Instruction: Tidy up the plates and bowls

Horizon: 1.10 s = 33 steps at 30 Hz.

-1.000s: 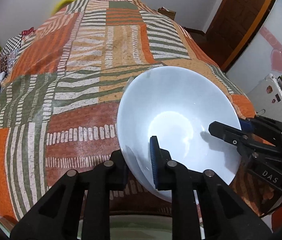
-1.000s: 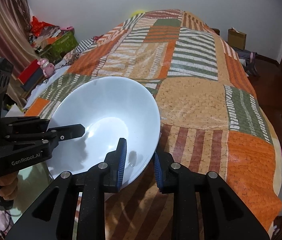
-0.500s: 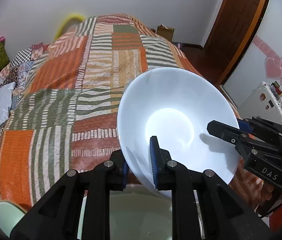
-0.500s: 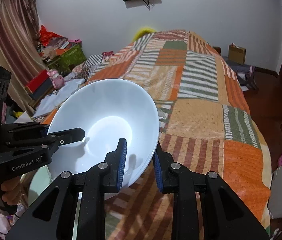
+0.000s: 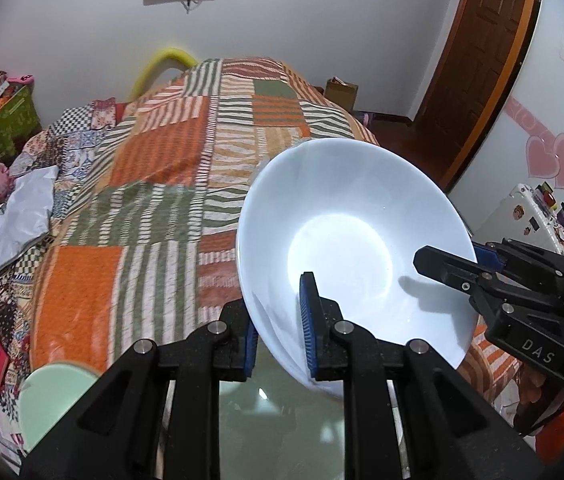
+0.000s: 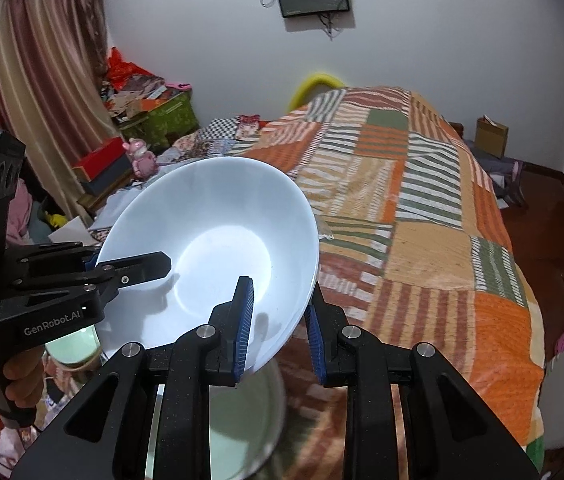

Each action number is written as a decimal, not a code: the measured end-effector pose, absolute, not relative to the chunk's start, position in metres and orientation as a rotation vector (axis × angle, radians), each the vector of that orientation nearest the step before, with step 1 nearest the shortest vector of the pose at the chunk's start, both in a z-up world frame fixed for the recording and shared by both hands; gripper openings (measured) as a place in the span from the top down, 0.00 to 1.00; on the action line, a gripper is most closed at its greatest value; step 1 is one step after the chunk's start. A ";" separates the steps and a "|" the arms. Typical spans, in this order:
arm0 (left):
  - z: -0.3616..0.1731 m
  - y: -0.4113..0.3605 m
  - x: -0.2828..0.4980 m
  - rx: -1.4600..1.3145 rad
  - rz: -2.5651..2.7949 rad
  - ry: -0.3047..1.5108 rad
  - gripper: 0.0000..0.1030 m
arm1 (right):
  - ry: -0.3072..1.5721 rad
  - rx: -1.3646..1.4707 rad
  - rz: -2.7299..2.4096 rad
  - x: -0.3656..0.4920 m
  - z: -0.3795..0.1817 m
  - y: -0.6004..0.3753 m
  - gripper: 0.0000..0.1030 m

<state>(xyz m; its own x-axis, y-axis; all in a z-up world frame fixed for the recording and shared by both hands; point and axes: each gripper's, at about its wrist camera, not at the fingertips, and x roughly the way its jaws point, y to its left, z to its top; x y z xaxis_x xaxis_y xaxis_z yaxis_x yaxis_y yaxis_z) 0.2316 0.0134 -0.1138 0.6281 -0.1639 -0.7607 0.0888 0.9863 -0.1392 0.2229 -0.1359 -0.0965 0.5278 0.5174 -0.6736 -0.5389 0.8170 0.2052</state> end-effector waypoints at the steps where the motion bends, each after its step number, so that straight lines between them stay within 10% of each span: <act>1: -0.112 0.017 0.228 -0.094 -0.140 0.877 0.82 | 0.792 -0.031 0.638 0.220 -0.095 -0.133 0.78; 33: -0.106 0.174 0.105 -0.232 0.132 0.830 0.82 | 0.806 -0.119 0.906 0.162 -0.104 0.017 0.78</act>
